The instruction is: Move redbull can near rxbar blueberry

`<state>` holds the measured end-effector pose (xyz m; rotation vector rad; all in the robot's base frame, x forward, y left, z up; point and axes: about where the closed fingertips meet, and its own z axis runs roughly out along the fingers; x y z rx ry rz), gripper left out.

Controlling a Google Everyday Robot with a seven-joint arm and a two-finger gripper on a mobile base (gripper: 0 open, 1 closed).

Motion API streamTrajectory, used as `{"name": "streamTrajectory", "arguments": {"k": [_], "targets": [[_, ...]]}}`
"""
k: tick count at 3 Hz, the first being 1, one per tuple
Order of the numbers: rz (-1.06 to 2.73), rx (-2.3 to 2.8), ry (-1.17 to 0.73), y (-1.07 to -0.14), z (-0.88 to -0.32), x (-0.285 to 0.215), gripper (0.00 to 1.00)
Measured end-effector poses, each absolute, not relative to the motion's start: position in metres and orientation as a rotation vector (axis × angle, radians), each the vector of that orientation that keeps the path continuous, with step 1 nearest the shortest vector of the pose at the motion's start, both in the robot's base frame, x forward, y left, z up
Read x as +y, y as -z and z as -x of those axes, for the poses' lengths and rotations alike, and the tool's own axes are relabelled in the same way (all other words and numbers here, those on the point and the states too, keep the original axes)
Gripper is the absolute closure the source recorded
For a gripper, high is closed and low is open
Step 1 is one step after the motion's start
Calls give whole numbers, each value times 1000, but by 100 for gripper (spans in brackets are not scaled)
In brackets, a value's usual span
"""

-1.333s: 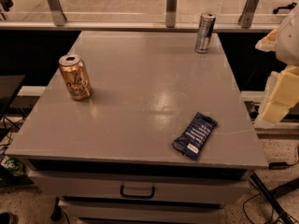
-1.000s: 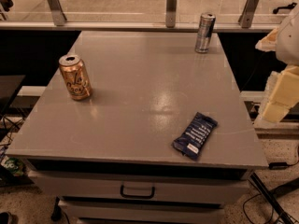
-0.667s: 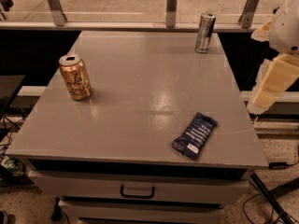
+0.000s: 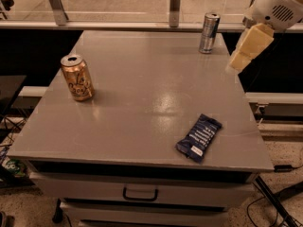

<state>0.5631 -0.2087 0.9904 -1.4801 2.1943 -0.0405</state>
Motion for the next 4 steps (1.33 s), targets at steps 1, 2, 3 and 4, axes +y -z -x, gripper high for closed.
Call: {"name": "streamTrajectory", "arguments": {"k": [1, 2, 3, 4], "targets": [[1345, 2208, 17, -989, -616, -216, 0], [1183, 2215, 19, -979, -678, -227, 0], [1110, 2215, 28, -972, -710, -231, 0], [1014, 2224, 42, -963, -744, -237, 0]]}}
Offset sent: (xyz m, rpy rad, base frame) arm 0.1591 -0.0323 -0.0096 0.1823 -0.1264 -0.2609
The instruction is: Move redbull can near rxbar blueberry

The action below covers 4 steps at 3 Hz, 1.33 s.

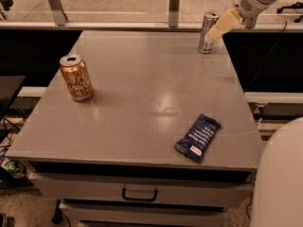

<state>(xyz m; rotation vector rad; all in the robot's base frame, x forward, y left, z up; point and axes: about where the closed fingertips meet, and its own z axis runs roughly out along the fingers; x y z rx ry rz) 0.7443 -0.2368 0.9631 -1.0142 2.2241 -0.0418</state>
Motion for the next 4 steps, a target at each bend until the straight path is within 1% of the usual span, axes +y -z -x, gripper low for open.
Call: {"name": "streamTrajectory", "arguments": {"k": [2, 3, 4], "targets": [[825, 2238, 47, -949, -800, -237, 0], [761, 2249, 23, -937, -819, -232, 0], [732, 2259, -36, -925, -829, -222, 3]]}}
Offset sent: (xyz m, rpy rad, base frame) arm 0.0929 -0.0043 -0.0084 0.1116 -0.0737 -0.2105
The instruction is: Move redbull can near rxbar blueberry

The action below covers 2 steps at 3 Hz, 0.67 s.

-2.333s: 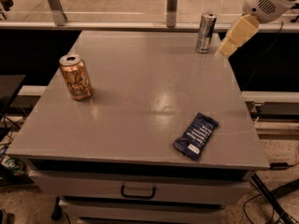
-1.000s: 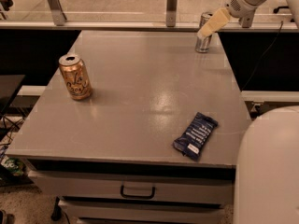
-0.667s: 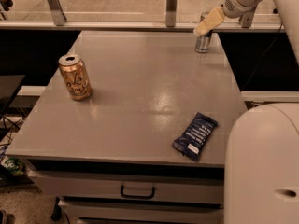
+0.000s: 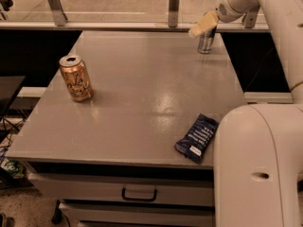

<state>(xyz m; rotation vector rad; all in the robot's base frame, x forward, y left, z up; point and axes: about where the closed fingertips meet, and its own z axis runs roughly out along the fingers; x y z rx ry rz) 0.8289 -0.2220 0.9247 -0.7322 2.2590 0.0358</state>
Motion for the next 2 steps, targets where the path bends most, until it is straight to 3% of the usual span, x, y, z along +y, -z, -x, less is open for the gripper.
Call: {"name": "streamTrajectory", "arguments": {"k": [2], "targets": [[752, 2265, -114, -921, -827, -208, 48]]}}
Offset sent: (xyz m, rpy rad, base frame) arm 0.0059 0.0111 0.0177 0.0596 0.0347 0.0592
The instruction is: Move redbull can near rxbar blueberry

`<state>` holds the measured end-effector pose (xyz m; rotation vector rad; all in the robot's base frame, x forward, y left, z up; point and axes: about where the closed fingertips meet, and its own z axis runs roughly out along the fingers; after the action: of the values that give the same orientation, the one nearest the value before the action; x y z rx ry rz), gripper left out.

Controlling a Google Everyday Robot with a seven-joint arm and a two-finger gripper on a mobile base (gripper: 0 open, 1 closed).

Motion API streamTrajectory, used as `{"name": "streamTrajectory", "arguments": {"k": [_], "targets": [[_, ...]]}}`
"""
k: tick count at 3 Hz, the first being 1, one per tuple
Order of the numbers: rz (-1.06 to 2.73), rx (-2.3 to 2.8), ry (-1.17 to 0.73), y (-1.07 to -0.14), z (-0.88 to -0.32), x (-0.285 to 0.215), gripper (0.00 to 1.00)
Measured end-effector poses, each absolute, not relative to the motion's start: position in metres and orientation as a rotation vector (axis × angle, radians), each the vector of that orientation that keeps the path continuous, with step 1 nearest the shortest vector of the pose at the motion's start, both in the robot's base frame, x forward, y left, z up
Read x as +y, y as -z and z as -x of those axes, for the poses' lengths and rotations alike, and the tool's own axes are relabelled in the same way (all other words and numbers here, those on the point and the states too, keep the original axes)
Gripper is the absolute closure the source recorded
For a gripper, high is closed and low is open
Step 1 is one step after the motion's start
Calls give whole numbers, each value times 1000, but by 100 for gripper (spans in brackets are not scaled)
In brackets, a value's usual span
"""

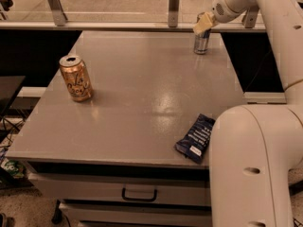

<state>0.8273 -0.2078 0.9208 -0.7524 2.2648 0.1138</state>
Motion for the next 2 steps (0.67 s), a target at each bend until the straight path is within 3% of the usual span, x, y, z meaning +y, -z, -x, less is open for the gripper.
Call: {"name": "streamTrajectory", "arguments": {"k": [1, 2], "targets": [[790, 2268, -121, -929, -818, -204, 79], [825, 2253, -132, -941, -809, -201, 100]]}}
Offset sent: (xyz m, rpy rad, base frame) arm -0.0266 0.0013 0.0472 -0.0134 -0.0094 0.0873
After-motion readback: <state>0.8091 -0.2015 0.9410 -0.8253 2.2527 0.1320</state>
